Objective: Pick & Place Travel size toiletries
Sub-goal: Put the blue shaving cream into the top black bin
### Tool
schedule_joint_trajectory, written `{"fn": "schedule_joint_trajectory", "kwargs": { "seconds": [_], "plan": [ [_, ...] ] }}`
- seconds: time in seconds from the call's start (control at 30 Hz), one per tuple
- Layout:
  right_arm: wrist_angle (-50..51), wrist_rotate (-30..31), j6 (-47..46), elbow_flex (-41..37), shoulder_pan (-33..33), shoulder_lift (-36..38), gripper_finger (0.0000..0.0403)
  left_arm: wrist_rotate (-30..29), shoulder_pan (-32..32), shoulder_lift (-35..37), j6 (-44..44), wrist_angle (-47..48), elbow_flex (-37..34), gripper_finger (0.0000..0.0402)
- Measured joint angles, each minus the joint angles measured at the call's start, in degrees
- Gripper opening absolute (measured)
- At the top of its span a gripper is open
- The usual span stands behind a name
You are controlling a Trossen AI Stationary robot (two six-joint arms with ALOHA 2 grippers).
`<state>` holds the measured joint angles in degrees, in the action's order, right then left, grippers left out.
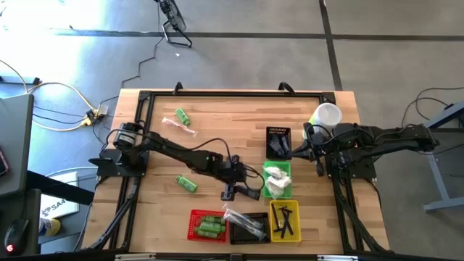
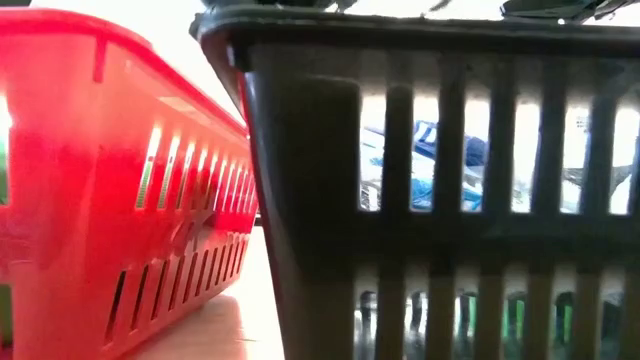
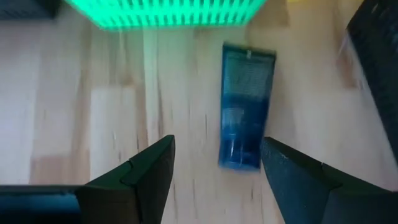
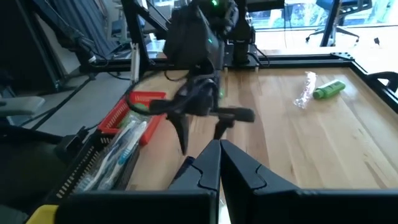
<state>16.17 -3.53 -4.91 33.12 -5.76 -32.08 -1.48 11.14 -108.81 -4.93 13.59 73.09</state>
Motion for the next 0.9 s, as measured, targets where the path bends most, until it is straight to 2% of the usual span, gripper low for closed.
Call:
{"fn": "schedule_joint_trajectory", "kwargs": {
  "seconds": [0.23,0.9],
  "plan": [
    [0.08,-0.50,0.00,-0.02,-0.04,-0.13,0.0002,1.40,0.13,-3.45,-0.92,-1.63,0.14,0.0232],
    [-0.01,-0.50,0.11,-0.02,-0.04,-0.13,0.0002,3.73,0.11,-4.77,-1.39,-1.59,-0.01,0.0232]
  ]
}}
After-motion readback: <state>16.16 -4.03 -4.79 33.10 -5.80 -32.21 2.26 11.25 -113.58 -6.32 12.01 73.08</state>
